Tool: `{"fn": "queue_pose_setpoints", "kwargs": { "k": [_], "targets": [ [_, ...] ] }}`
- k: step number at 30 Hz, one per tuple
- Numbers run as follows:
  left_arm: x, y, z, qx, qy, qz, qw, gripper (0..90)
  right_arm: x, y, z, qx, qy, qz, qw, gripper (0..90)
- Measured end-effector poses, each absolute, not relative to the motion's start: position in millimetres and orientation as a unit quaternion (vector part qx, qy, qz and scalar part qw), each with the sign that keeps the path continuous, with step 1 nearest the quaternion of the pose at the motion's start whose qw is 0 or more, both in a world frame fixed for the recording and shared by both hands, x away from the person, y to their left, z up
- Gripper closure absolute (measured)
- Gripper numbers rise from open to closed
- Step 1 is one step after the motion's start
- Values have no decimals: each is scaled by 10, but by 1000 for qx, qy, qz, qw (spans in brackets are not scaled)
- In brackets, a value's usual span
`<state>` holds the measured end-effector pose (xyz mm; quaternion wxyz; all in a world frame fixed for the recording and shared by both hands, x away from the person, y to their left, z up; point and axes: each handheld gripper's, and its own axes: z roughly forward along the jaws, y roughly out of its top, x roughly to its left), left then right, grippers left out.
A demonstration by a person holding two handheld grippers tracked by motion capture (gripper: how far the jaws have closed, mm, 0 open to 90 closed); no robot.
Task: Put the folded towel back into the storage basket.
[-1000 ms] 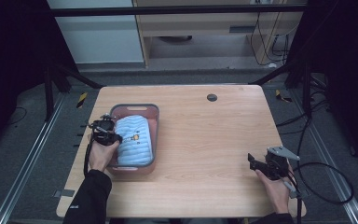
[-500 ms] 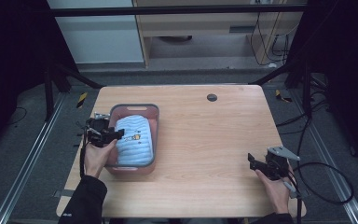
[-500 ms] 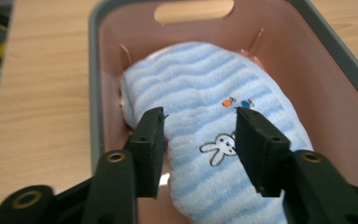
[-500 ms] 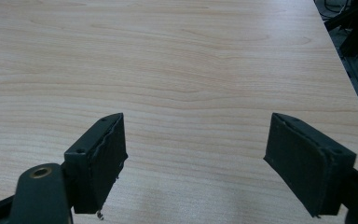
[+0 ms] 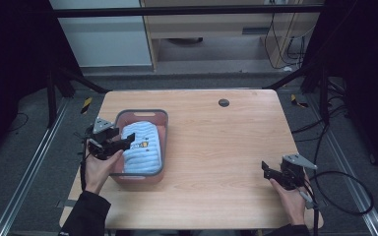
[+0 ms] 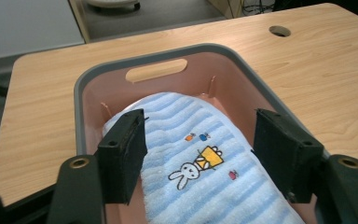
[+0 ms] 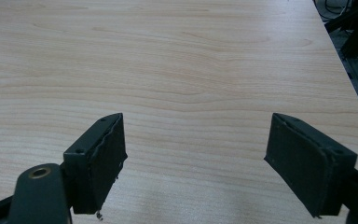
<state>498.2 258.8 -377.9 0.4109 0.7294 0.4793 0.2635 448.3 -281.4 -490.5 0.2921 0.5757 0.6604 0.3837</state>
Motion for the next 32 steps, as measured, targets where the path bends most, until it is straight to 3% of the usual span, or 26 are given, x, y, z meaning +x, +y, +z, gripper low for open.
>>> {"fn": "queue_pose_setpoints", "kwargs": {
  "k": [11,32],
  "targets": [
    [4702,2699,-3655,728,453,297,419,253,4474,-2807,-4906,574,660,384,297,188],
    [4517,3530,-3988,671,534,330,393,240,4448,-2796,-4897,569,661,389,297,182]
  ]
}}
